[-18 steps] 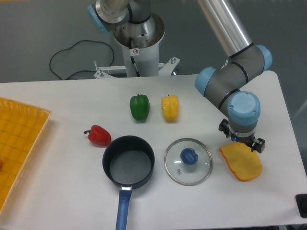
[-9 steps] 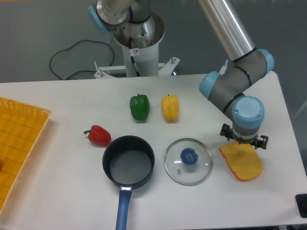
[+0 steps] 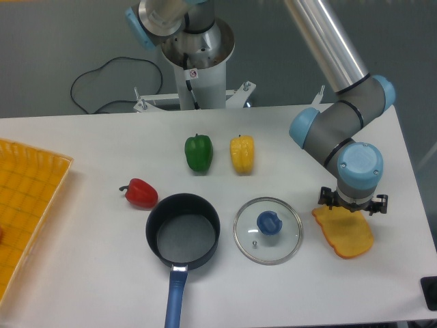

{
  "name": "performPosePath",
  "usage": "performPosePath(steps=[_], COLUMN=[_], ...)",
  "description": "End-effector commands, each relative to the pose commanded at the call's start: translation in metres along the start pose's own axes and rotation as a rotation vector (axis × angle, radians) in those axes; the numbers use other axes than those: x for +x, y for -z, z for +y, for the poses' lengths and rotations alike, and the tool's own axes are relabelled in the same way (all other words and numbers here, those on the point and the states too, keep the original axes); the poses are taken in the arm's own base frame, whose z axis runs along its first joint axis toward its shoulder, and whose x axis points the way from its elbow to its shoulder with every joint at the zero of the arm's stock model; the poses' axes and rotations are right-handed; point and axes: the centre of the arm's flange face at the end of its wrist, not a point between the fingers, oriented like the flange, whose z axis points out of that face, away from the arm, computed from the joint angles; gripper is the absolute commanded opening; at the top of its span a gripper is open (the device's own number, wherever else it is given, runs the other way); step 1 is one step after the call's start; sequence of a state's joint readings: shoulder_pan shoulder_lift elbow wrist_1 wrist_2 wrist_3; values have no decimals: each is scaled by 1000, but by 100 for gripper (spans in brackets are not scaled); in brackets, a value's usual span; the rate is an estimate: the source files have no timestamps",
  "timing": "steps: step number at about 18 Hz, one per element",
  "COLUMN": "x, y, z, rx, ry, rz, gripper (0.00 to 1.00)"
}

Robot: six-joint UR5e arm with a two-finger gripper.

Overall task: Place the bread slice in the pot
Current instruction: 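Lower the gripper onto the bread slice edge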

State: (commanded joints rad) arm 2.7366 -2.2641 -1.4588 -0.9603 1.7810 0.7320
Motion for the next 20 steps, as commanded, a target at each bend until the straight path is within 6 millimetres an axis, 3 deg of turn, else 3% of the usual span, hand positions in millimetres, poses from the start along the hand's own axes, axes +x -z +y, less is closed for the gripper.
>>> performPosePath(steps=[10,15,20], x=[3,-6,-13], y=[-3,2,9], z=[1,-3,-2], rx=[3,54,56], ry=[94,106,94], rz=[25,68,66], gripper=[99,52,28])
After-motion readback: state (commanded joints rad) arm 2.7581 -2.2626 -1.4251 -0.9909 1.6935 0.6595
